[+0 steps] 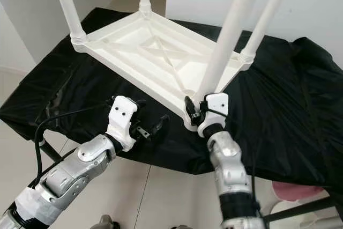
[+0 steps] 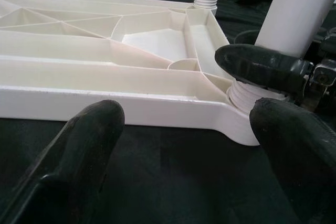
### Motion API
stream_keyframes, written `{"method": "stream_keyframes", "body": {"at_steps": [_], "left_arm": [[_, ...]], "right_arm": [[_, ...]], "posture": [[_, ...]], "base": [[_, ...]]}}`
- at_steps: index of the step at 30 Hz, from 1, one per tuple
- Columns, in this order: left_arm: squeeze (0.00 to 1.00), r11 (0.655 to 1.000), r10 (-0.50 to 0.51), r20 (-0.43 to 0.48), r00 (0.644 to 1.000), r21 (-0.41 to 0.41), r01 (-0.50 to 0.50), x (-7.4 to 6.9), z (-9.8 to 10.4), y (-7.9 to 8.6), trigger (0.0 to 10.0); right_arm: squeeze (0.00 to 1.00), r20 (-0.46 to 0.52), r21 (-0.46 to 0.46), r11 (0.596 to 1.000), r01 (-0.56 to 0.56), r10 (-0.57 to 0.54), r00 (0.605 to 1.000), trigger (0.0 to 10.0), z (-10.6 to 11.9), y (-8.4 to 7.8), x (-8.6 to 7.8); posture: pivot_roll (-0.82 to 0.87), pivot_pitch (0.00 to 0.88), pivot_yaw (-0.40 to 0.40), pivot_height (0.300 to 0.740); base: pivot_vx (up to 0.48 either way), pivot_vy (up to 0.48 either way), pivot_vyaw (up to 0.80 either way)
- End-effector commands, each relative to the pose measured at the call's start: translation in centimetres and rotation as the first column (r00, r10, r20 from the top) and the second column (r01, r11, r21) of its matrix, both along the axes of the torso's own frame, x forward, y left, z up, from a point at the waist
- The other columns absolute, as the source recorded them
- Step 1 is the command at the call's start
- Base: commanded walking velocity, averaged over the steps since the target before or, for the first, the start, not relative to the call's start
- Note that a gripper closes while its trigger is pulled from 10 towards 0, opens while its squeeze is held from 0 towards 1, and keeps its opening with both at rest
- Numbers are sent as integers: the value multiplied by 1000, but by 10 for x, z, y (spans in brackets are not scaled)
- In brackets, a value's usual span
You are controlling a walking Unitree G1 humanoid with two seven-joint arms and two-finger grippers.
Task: Building children table
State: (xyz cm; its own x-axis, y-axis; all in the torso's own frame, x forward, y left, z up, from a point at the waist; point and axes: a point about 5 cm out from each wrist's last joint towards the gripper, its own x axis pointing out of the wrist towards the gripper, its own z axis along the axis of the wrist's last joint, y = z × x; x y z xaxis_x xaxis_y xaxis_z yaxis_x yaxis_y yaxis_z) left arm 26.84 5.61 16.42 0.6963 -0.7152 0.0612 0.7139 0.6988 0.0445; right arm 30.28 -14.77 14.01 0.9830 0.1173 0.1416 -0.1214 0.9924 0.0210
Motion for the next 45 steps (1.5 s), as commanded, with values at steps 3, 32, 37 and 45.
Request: {"method": "stream_keyframes", "body": {"at_steps": [3,32,37,45], "left_arm": [[0,970,-242,3,970,29,242,-11,-2,-8,10000],[0,977,-210,-11,978,36,210,-12,-7,-4,10000],[0,977,-207,-9,978,40,207,-11,-8,-4,10000],[0,971,-231,-13,973,65,232,-11,-12,-9,10000]], "right_arm": [[0,-133,36,990,133,-127,983,10000,-27,1,-12],[1000,-18,90,993,-78,80,997,10000,3,9,-9],[0,-19,9,976,-216,216,976,10000,3,-2,-7],[0,-21,-106,904,-413,414,910,10000,8,-8,7]], "posture": [[36,98,-50,740],[36,114,-46,740],[35,111,-46,740],[29,107,-42,740]], "base": [[0,0,0],[0,0,0],[0,0,0],[0,0,0]]}}
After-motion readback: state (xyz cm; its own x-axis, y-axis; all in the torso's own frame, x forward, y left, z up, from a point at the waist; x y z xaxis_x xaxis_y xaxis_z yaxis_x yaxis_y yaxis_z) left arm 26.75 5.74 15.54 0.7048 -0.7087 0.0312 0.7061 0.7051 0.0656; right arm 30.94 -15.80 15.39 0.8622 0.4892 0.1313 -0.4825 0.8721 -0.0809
